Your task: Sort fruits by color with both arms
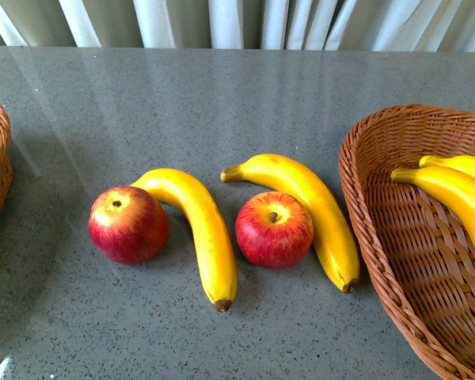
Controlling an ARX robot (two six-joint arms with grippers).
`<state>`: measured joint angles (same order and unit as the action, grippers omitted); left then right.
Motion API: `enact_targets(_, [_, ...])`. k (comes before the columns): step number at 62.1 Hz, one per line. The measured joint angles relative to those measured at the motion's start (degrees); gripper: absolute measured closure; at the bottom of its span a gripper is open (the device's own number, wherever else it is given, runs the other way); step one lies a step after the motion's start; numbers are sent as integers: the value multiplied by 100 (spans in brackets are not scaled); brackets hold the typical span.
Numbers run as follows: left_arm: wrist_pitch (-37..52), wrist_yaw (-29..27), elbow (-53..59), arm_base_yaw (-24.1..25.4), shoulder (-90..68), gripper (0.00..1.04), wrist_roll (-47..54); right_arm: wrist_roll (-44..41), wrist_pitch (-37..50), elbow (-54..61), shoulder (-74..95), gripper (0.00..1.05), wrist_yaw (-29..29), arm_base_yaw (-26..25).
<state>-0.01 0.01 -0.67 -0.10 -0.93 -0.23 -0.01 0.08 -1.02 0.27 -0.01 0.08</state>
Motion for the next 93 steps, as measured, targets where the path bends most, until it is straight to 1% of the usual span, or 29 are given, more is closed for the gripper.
enact_targets(45, [-13,24,-4,4,-9,9,-4,0,0,0,0,9,0,0])
enact_targets(47, [-407,337,-142,70,-170,9,-52,0,0,0,0,9,4,0])
enact_targets(49, [-1180,710,-481,55,-603,9,-164,0,0,0,0,9,4,0])
enact_targets(50, [-1512,782,-667,-4,-922,9,-219,0,0,0,0,9,2,2])
enact_targets(52, [-1797,778,-866,-140,-1349,9,-289,0,0,0,0,9,-2,2])
enact_targets(54, [-1814,704,-968,-306,-1718,9,-361,0,0,0,0,9,-2,2])
enact_targets(58, [-1532,463,-1115,-654,-2341,9,-474,0,0,0,0,9,0,0])
enact_targets(66, [-518,114,-1495,-1257,-3517,9,-588,0,0,0,0,9,2,0])
enact_targets(72, [170,2,-1775,-1473,-4339,9,-603,0,0,0,0,9,0,0])
enact_targets(77, [697,-66,-1991,-1552,-5108,9,-605,0,0,0,0,9,0,2])
enact_targets(84, [1185,-166,-2214,-1657,-6057,9,-656,0,0,0,0,9,2,2])
enact_targets(93, [1652,-396,-2267,-1956,-6979,9,-802,0,0,0,0,9,0,2])
